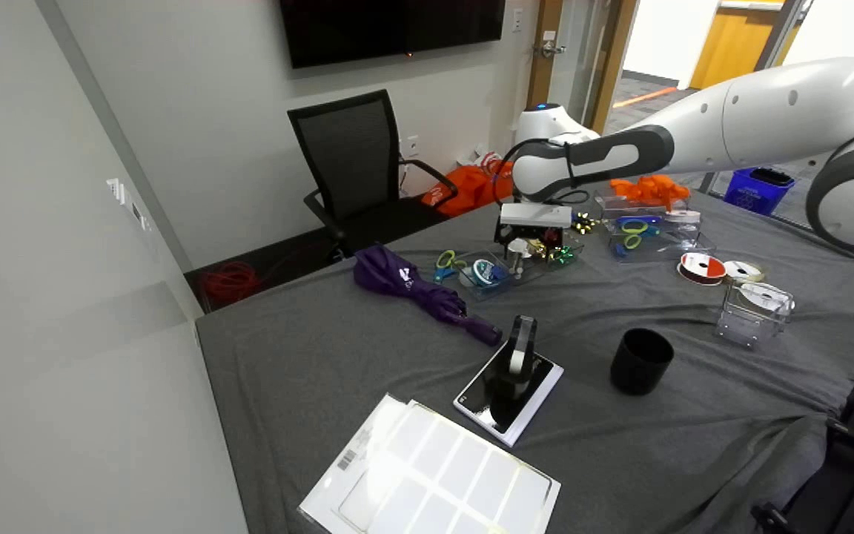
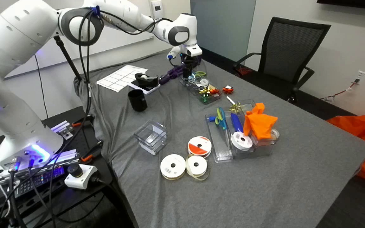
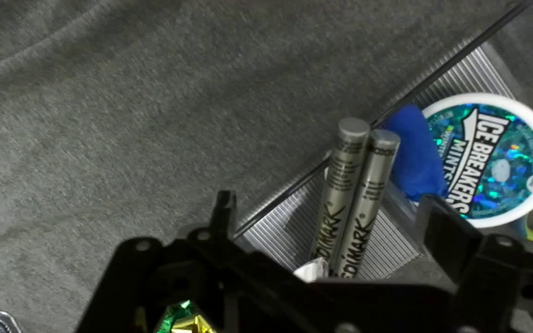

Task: Remove the markers from the middle compartment of the case on the left and put them in the bottom compartment of the case on the right

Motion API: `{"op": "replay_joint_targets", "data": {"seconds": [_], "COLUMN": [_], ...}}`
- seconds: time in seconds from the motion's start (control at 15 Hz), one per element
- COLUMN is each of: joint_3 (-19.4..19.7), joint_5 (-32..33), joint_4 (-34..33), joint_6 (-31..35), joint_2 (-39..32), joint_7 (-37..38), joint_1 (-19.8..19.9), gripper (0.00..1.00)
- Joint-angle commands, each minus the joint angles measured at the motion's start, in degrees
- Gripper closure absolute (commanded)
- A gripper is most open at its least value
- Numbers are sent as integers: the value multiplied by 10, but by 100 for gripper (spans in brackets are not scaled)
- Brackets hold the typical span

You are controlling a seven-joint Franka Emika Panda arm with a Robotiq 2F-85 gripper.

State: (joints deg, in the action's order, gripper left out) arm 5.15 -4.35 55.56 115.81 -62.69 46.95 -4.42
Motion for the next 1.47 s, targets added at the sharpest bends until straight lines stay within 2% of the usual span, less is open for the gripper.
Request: {"op": "replay_joint_targets", "data": {"seconds": [0.0,0.13,0.2,0.27,0.4,0.47,0.67,1.0,1.2,1.27,1.4], "joint_3": [-21,-23,-23,-23,-22,-22,-25,-27,-28,-29,-29], "joint_5": [-11,-14,-15,-16,-16,-17,-20,-25,-26,-26,-26], "joint_4": [2,-2,-7,-9,-13,-14,-10,-5,6,12,20], "joint_6": [1,-1,-4,-7,-8,-9,-8,-8,-7,-4,-3], "joint_2": [-3,-7,-11,-14,-20,-21,-19,-14,-5,-1,6], "joint_7": [-47,-53,-49,-47,-46,-46,-48,-51,-57,-63,-69], "joint_1": [12,12,12,12,11,12,13,14,16,16,16], "gripper": [0,0,6,28,32,38,62,93,99,95,95]}}
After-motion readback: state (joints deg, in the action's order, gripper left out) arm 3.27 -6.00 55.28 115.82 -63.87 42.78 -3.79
